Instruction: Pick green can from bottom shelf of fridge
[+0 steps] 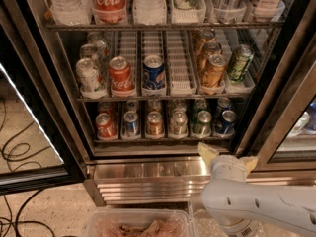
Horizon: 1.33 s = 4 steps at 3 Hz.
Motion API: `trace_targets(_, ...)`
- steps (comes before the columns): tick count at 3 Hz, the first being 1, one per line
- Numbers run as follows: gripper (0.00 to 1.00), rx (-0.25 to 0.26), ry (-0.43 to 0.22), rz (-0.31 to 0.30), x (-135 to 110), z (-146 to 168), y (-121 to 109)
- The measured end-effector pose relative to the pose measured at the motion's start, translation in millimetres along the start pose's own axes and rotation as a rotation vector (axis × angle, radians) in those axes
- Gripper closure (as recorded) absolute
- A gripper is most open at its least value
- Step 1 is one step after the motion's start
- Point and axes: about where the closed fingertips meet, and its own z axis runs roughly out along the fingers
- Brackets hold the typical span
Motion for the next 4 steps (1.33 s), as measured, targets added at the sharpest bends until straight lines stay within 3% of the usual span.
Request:
trace_targets(1, 0.0, 0.032, -0.02, 0.008, -5, 1, -7)
trace_targets(3, 0.0, 0.048, -0.045, 0.033, -6, 1, -6)
trace_targets(4, 0.0, 0.036, -0.079, 0.118, 12, 9, 30)
